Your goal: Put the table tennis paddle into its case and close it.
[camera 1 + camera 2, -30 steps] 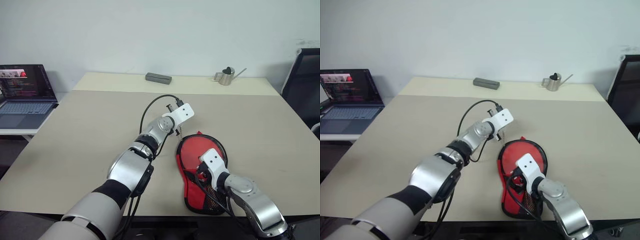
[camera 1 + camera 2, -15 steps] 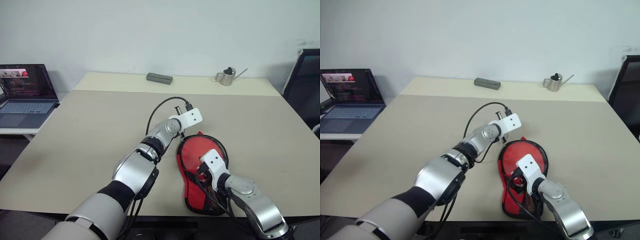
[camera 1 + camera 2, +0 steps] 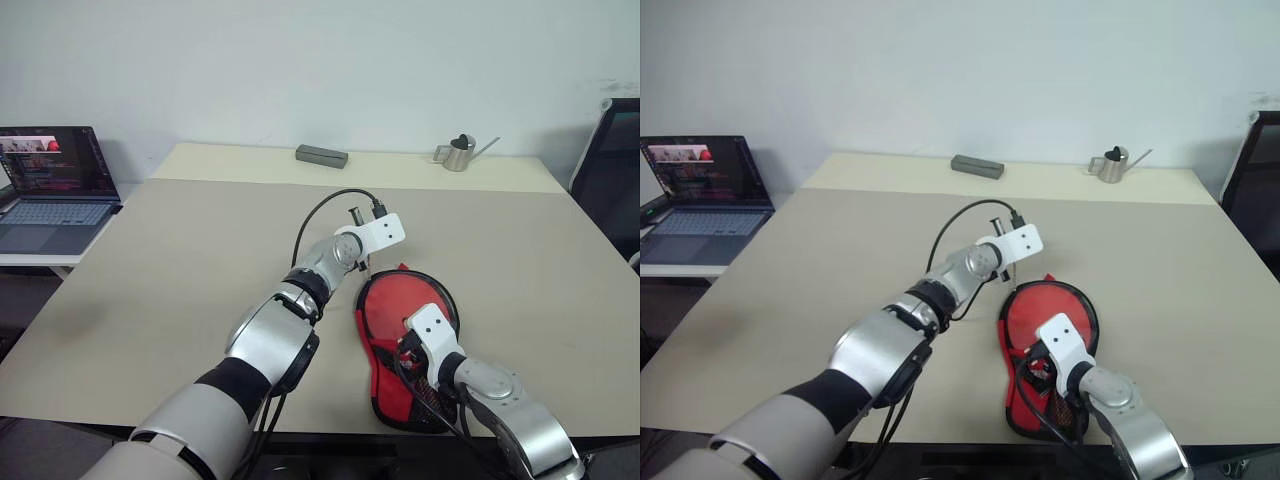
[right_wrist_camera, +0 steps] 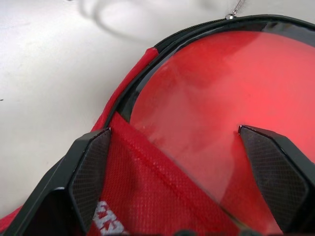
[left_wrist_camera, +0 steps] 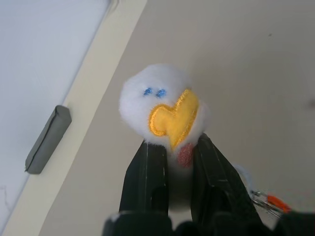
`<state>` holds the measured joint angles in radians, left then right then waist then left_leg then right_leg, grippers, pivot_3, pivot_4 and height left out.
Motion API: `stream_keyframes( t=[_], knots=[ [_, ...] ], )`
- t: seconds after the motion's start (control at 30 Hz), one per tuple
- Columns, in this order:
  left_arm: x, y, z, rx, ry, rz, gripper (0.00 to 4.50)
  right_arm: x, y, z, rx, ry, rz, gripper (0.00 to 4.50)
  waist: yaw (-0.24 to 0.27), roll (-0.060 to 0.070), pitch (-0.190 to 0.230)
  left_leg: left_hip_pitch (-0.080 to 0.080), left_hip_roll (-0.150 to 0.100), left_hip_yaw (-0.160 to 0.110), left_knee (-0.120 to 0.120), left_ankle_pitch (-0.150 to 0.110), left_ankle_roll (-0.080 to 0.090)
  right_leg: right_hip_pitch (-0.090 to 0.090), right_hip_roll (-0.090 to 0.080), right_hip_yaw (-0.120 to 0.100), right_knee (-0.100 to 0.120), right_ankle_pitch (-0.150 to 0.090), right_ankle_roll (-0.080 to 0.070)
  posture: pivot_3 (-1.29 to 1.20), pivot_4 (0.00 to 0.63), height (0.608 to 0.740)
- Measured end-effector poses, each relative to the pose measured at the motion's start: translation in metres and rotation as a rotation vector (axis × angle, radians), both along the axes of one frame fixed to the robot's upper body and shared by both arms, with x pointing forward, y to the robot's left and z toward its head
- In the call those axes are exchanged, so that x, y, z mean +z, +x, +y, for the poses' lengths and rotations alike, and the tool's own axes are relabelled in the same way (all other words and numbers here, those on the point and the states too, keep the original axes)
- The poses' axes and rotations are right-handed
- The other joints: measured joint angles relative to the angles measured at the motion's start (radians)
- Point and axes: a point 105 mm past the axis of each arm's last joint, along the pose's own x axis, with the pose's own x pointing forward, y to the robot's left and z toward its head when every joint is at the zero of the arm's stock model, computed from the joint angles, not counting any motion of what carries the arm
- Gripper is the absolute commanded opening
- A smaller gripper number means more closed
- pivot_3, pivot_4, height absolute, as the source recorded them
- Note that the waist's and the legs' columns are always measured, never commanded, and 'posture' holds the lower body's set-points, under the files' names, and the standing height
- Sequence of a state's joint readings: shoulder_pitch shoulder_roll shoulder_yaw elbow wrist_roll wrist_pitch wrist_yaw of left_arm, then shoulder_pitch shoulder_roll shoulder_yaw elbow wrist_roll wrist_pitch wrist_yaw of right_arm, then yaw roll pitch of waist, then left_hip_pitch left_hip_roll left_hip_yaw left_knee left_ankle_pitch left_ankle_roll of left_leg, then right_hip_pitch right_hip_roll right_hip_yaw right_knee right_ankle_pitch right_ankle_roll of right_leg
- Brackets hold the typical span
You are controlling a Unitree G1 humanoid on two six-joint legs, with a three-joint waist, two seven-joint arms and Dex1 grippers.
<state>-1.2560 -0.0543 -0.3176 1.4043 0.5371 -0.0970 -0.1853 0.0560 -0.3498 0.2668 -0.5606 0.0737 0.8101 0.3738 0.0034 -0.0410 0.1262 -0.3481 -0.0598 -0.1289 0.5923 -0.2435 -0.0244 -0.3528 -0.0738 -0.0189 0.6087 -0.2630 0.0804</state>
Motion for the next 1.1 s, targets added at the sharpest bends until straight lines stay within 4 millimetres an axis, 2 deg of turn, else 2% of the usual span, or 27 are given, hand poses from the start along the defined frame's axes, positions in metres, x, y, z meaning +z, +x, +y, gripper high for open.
stream_keyframes(
  t=[0.23,0.6,0.7,0.83,0.97,1.03,1.1],
  knots=[
    [-0.012,-0.009,-0.013,-0.035,0.022,0.015,0.25,0.000,-0.013,-0.002,-0.041,0.004,0.013,4.50,0.001,0.000,0.000,0.000,0.000,0.000,0.000,-0.002,-0.002,0.000,-0.001,0.000,0.000,-0.001,0.001,0.00,0.150,0.740],
    [-0.006,-0.012,-0.028,-0.034,-0.011,-0.034,0.25,0.001,-0.031,-0.005,-0.098,0.013,0.034,4.50,0.004,0.000,0.000,0.000,0.000,-0.001,0.000,-0.005,-0.006,0.000,-0.001,-0.001,0.000,-0.002,0.004,0.00,0.150,0.740],
    [0.000,-0.011,-0.030,-0.028,-0.017,-0.061,0.25,0.000,-0.032,-0.004,-0.105,0.013,0.036,4.50,0.004,0.000,0.000,0.001,0.000,0.000,0.000,-0.005,-0.006,0.000,-0.001,-0.001,0.000,-0.002,0.004,0.00,0.150,0.740],
    [-0.002,-0.012,-0.033,-0.036,-0.012,-0.047,0.25,0.001,-0.032,-0.004,-0.111,0.013,0.037,4.50,0.004,0.000,0.000,0.001,0.000,0.000,0.000,-0.005,-0.006,0.000,-0.001,-0.001,0.000,-0.002,0.004,0.00,0.150,0.740],
    [-0.017,-0.019,-0.034,-0.072,0.010,0.059,1.58,0.001,-0.032,-0.004,-0.111,0.015,0.038,4.50,0.004,0.000,0.000,0.001,0.000,0.000,0.000,-0.005,-0.006,0.000,-0.001,-0.001,0.000,-0.003,0.004,0.00,0.150,0.740],
    [-0.029,-0.024,-0.032,-0.081,0.018,0.111,2.43,0.001,-0.032,-0.003,-0.110,0.018,0.038,4.50,0.003,0.000,0.000,0.001,0.000,0.000,0.000,-0.005,-0.006,0.000,-0.001,-0.001,0.000,-0.003,0.004,0.00,0.150,0.740],
    [-0.031,-0.025,-0.031,-0.085,0.016,0.128,3.03,0.000,-0.031,-0.003,-0.110,0.019,0.040,4.50,0.003,0.000,0.000,0.001,0.000,-0.001,0.000,-0.005,-0.006,0.000,-0.001,-0.001,0.000,-0.003,0.004,0.00,0.150,0.740]
  ],
)
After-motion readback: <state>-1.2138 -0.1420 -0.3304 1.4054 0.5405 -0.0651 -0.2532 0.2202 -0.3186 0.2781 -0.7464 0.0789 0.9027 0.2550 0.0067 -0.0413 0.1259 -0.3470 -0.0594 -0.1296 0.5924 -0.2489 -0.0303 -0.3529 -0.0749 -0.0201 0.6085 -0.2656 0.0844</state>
